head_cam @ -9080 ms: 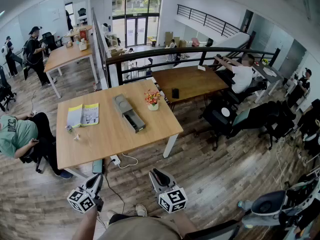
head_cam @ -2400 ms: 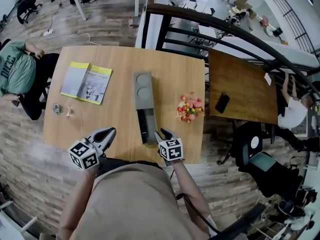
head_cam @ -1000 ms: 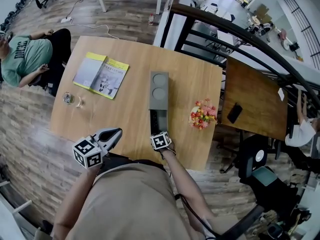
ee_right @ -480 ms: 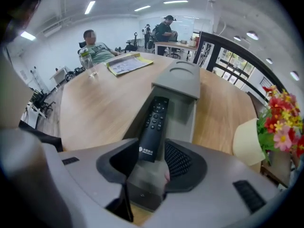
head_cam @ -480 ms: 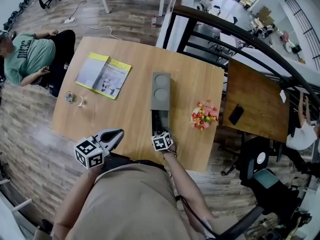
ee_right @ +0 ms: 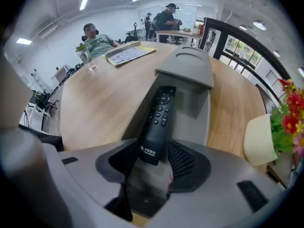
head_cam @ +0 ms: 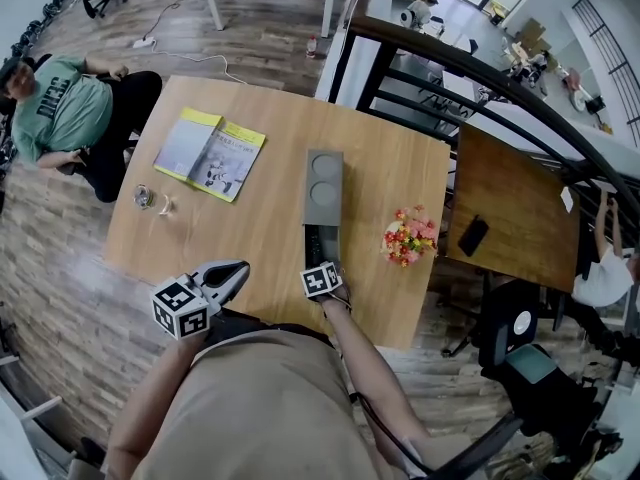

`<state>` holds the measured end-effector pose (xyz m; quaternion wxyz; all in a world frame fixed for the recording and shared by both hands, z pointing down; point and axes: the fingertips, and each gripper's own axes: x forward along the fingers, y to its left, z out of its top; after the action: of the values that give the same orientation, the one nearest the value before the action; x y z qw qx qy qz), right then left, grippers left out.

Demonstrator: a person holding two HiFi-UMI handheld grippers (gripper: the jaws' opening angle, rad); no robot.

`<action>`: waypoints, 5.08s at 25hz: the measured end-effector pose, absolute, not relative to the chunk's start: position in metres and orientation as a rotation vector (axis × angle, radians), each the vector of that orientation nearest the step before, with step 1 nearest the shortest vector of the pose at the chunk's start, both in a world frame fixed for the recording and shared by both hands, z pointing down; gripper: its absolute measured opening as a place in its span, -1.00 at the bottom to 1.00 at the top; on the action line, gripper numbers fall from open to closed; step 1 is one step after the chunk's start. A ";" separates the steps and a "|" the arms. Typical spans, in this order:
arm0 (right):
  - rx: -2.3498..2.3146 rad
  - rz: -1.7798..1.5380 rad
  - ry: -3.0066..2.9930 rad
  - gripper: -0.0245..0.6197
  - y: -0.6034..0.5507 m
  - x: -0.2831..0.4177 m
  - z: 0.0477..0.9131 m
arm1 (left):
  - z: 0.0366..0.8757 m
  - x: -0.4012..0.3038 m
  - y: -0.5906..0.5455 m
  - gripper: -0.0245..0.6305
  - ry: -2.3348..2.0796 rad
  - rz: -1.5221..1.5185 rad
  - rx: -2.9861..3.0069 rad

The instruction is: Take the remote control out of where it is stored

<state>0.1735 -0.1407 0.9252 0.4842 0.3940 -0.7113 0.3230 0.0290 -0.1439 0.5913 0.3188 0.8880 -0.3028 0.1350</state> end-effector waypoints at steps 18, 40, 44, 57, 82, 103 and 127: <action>1.020 0.961 -1.633 -0.61 -0.134 0.179 0.920 | 0.578 0.007 -0.145 -0.92 -0.845 0.334 2.341; 1.344 1.362 -1.802 -0.62 -0.084 0.212 0.829 | 0.567 0.015 -0.140 -0.92 -0.737 0.317 2.390; 1.386 1.350 -1.871 -0.62 -0.085 0.214 0.797 | 0.566 0.012 -0.140 -0.92 -0.736 0.299 2.395; 1.581 1.391 -1.962 -0.63 -0.096 0.183 0.723 | 0.564 -0.025 -0.127 -0.92 -0.612 0.296 2.408; 1.709 1.121 -2.179 -0.63 -0.157 0.091 0.582 | 0.548 -0.139 -0.195 -0.92 -0.631 0.190 2.424; 1.764 1.045 -2.198 -0.63 -0.171 0.031 0.552 | 0.541 -0.201 -0.216 -0.92 -0.593 0.145 2.438; 1.648 1.142 -2.221 -0.63 -0.152 -0.050 0.589 | 0.548 -0.299 -0.178 -0.92 -0.710 0.104 2.383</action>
<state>-0.0498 -0.1520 0.5889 0.0746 0.5494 -0.7401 0.3807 -0.2994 -0.1777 0.5478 0.3208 0.9069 -0.2702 0.0396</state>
